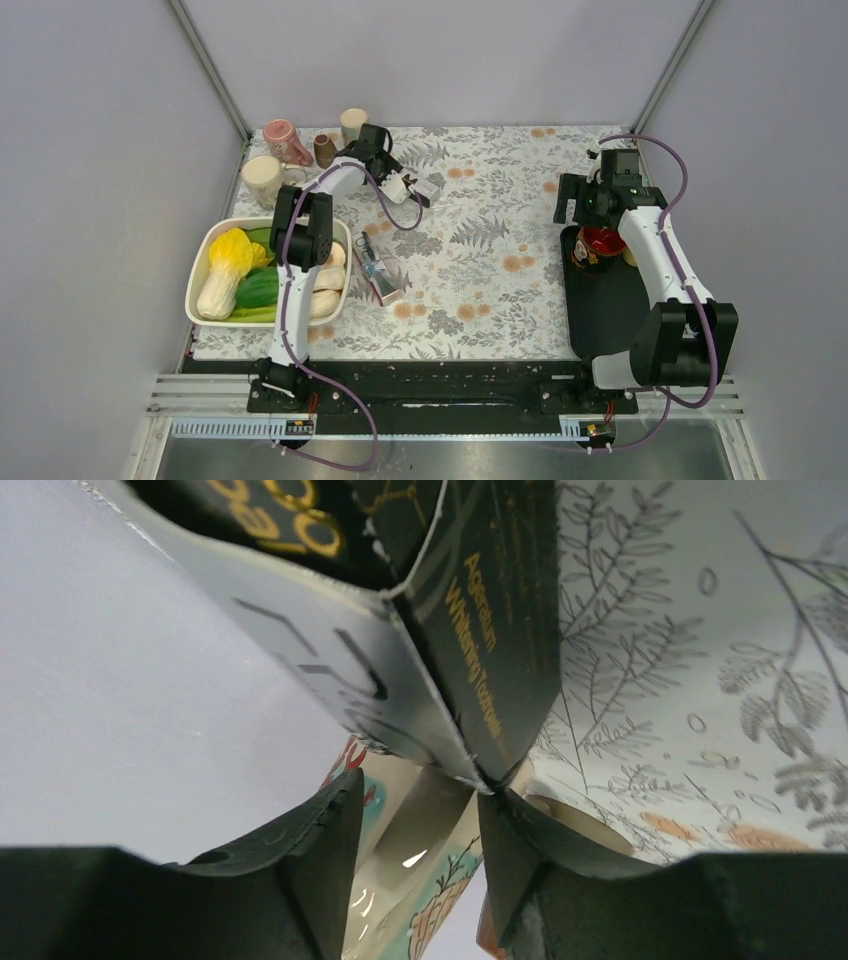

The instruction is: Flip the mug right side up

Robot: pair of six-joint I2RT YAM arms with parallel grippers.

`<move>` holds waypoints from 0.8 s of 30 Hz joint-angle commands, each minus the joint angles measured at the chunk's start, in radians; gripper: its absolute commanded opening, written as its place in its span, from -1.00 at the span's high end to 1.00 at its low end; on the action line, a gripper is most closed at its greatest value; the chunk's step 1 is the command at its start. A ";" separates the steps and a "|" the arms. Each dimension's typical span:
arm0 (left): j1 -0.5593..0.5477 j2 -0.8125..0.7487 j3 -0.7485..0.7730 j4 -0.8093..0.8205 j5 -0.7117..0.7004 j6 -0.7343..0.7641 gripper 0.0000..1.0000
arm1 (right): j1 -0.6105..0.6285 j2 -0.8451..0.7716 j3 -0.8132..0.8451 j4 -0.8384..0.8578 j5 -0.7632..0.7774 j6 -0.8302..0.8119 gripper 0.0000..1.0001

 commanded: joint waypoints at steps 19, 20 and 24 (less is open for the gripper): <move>0.000 0.014 0.037 0.228 -0.061 0.087 1.00 | 0.003 -0.074 -0.009 0.055 -0.055 -0.011 -0.99; -0.002 0.005 0.016 0.275 -0.044 0.071 1.00 | 0.003 -0.076 -0.009 0.055 -0.055 -0.011 -0.99; -0.025 -0.031 0.002 0.400 -0.002 -0.094 1.00 | 0.003 -0.083 -0.011 0.055 -0.067 -0.006 -0.99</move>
